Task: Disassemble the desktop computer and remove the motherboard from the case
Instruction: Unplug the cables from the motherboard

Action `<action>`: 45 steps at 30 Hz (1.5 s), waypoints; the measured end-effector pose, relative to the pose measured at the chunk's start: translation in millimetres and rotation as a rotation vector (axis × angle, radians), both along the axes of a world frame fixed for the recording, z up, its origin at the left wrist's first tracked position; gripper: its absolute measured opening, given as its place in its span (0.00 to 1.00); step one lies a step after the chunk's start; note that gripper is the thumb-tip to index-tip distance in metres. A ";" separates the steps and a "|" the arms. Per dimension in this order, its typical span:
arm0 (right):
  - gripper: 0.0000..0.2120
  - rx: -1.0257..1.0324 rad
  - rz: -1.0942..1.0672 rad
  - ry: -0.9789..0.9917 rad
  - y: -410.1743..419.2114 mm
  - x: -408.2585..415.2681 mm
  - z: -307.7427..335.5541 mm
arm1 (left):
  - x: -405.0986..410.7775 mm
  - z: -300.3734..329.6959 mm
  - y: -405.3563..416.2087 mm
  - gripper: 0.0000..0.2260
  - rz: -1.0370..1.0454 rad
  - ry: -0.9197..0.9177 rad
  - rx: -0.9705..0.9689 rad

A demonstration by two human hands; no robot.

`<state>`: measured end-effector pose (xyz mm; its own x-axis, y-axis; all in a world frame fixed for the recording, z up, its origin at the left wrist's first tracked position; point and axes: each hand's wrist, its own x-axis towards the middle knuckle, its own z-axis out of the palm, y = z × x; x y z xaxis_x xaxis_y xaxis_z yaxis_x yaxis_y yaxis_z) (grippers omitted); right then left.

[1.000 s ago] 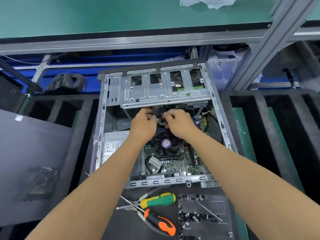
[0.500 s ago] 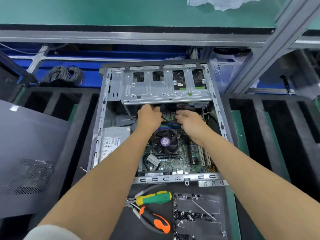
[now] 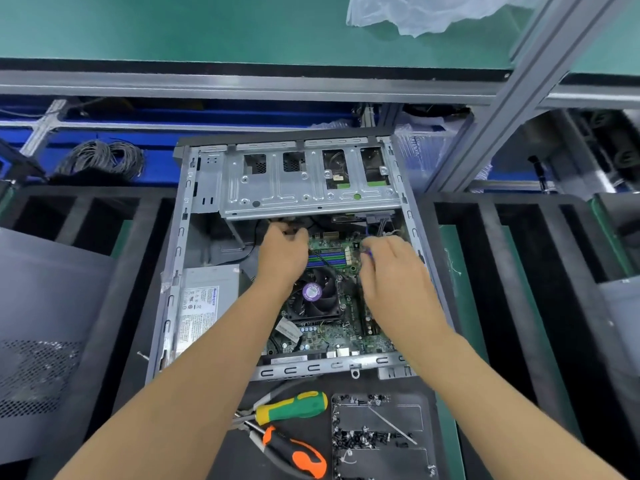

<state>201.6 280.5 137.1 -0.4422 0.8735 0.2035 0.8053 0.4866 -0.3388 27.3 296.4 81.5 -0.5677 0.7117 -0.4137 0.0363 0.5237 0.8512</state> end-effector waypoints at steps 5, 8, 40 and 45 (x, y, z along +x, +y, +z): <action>0.23 -0.171 -0.264 0.223 -3.4 -9.8 -4.7 | 24.2 6.5 -13.2 0.14 -0.009 0.230 0.061; 0.25 -0.412 -0.429 0.334 6.0 -14.7 -16.5 | 41.7 14.8 -21.7 0.12 -0.060 0.657 0.109; 0.19 -0.495 -0.690 0.741 53.7 -44.5 -42.3 | 36.2 15.7 38.3 0.13 -0.749 1.087 0.606; 0.19 -0.465 -0.738 0.735 54.0 -47.6 -41.2 | 38.3 18.0 35.9 0.12 -0.752 1.106 0.579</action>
<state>153.9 334.4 95.9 0.3031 0.9295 -0.2103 0.3750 -0.3192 -0.8703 65.6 332.3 99.5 0.1749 0.8903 0.4204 0.9049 -0.3136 0.2878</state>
